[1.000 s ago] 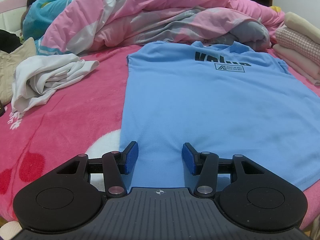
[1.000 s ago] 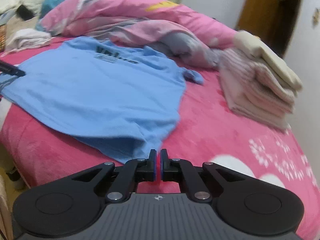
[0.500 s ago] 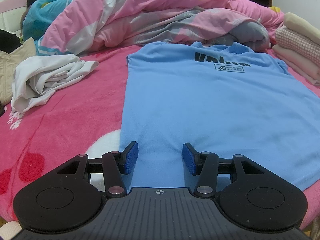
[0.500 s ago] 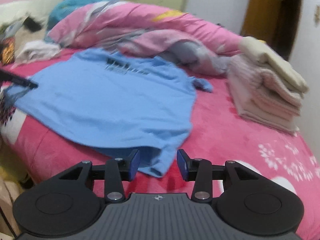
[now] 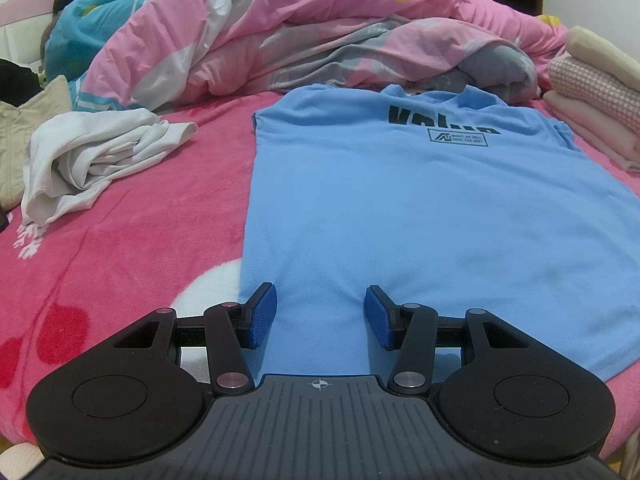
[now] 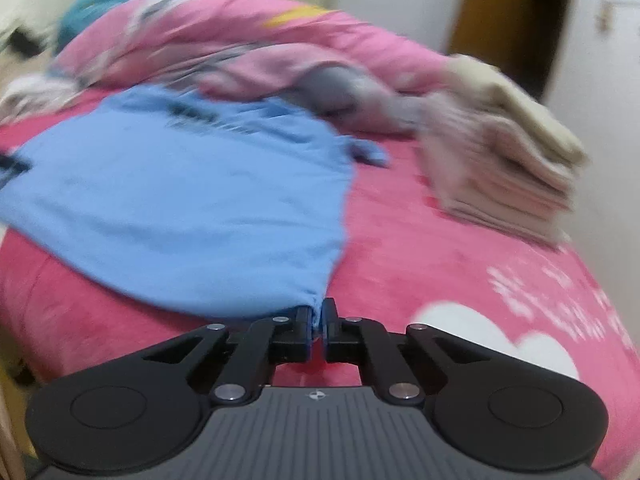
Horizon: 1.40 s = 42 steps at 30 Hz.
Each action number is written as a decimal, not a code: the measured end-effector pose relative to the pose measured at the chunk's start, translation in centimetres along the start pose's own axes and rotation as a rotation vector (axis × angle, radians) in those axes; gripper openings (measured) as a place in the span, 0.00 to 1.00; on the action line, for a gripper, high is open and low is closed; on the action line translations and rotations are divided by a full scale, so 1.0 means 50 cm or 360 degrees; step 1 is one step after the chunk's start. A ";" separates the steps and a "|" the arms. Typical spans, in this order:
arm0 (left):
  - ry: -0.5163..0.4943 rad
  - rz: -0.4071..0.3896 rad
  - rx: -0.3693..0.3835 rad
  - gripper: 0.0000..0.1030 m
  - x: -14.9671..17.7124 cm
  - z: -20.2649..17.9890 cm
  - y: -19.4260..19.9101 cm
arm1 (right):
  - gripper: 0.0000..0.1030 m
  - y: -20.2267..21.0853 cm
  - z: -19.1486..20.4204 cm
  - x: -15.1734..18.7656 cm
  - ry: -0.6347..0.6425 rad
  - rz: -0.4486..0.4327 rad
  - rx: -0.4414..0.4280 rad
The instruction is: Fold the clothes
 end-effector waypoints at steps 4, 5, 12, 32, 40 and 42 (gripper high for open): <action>0.0000 -0.0004 0.0001 0.48 0.000 0.000 0.001 | 0.03 0.000 -0.033 0.020 -0.0155 0.0041 0.0026; 0.0000 -0.0006 0.0001 0.48 0.001 0.000 0.001 | 0.03 -0.007 -0.034 0.026 -0.0152 0.0059 0.0033; 0.0004 -0.0018 0.0008 0.48 0.002 -0.001 0.002 | 0.31 0.008 -0.041 0.035 -0.0072 0.0076 0.0052; 0.0380 -0.0005 0.0091 0.60 0.033 0.117 0.103 | 0.59 -0.032 -0.100 -0.044 -0.0895 0.0142 -0.0520; 0.0357 0.0091 0.0144 0.55 0.069 0.086 0.062 | 0.57 -0.110 -0.117 -0.015 -0.1200 0.0364 -0.0628; 0.0339 0.0085 0.0125 0.48 0.070 0.085 0.064 | 0.52 -0.110 -0.123 -0.012 -0.1232 0.0372 -0.0645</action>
Point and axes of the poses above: each gripper's, at about its wrist camera, not at the fingertips, and y roughly against the way its jaws point, z to its left, x to its underside, the point moved 7 cm from there along -y, roughly the way its jaws point, and after that the axes turned 14 degrees about -y, right-handed, at the moved point
